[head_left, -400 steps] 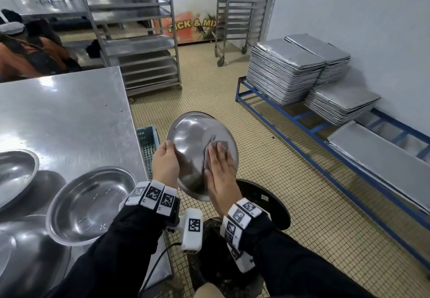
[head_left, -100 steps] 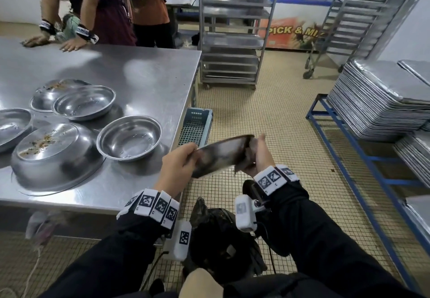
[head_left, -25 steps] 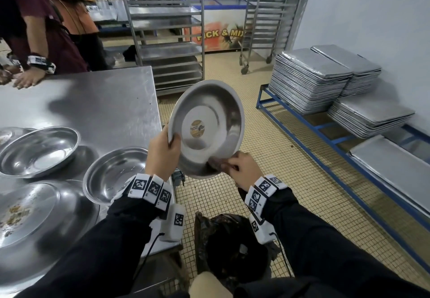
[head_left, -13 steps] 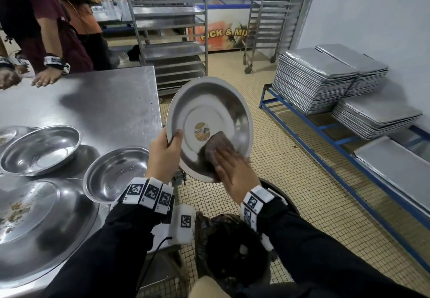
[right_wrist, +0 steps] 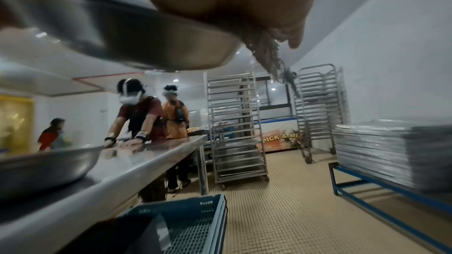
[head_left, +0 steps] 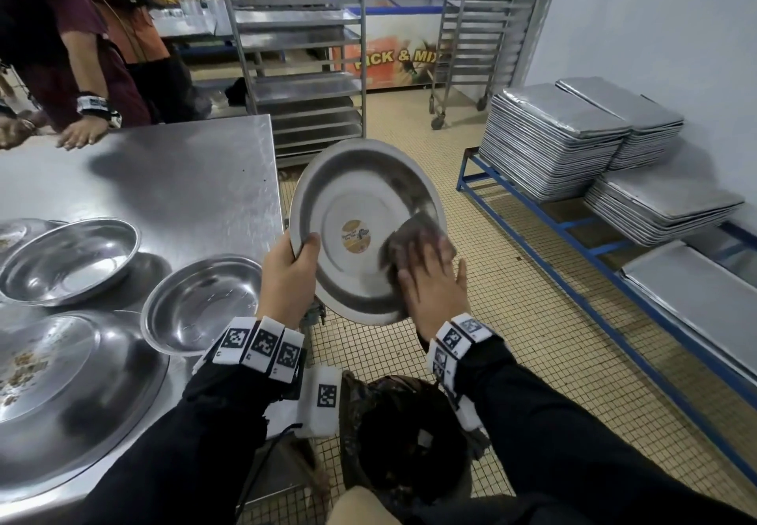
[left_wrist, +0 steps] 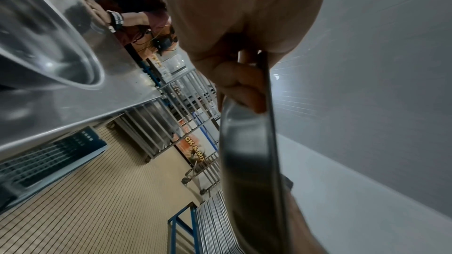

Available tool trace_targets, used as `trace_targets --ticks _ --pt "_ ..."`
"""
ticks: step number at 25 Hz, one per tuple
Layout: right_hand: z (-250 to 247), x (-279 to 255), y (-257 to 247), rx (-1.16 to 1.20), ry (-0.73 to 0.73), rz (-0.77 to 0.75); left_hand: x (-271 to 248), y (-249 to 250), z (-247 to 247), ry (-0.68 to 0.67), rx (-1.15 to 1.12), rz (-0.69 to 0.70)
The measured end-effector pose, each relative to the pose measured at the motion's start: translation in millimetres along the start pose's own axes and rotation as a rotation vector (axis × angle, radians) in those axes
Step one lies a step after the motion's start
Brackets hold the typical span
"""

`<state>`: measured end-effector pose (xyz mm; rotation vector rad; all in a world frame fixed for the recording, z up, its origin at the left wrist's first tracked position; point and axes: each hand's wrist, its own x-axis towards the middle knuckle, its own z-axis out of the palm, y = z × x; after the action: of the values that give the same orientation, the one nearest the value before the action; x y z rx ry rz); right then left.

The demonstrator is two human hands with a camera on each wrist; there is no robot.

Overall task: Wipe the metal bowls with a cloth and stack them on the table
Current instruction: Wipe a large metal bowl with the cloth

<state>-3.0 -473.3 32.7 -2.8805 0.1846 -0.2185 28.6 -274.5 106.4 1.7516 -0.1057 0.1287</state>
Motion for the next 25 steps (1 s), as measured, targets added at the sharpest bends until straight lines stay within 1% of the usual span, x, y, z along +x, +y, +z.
trace_targets --ticks 1,2,4,5,7,10,12,14,17,18,20,21,23,24,25 --pt "-2.9 6.9 8.2 0.026 0.027 0.055 -1.5 -3.3 -0.7 -0.020 -0.013 -0.052" --pt "-7.1 12.4 12.5 0.086 0.096 0.085 -3.2 -6.2 -1.7 -0.039 -0.030 -0.105" --pt "-15.4 20.3 15.2 0.292 0.239 0.140 -6.6 -13.0 -4.2 -0.082 -0.087 -0.189" --pt "-19.2 23.0 16.8 0.408 0.281 0.182 -7.2 -16.8 -6.3 -0.104 -0.118 -0.213" --pt "-26.5 27.2 21.7 0.552 0.292 0.269 -6.2 -22.9 -11.7 -0.130 -0.163 -0.250" --pt "-27.7 29.0 28.5 0.629 0.221 0.345 -1.9 -29.8 -20.7 -0.147 -0.181 -0.306" --pt "-23.2 25.8 27.1 0.664 0.231 0.368 -0.3 -31.7 -23.8 -0.118 -0.214 -0.278" --pt "-18.9 24.1 19.2 0.742 0.308 0.426 0.1 -32.0 -23.0 -0.081 -0.222 -0.189" --pt "-16.6 24.0 0.9 0.855 0.449 0.526 -5.6 -27.6 -14.1 -0.104 -0.188 -0.062" --pt "-17.0 23.4 -4.5 0.879 0.496 0.540 -8.6 -27.0 -10.2 -0.107 -0.198 -0.039" --pt "-19.5 22.8 -12.6 0.926 0.566 0.547 -13.6 -27.3 -3.0 -0.119 -0.240 -0.044" --pt "-20.7 22.4 -14.8 0.944 0.575 0.543 -16.1 -28.6 0.5 -0.128 -0.250 -0.064" --pt "-22.4 21.2 -15.7 0.983 0.535 0.505 -19.0 -29.4 6.3 -0.118 -0.244 -0.102" --pt "-21.7 20.4 -14.1 0.990 0.487 0.487 -18.6 -29.4 7.9 -0.094 -0.249 -0.114" --pt "-19.6 19.7 -11.6 0.999 0.404 0.482 -17.0 -29.2 8.1 -0.067 -0.251 -0.115"
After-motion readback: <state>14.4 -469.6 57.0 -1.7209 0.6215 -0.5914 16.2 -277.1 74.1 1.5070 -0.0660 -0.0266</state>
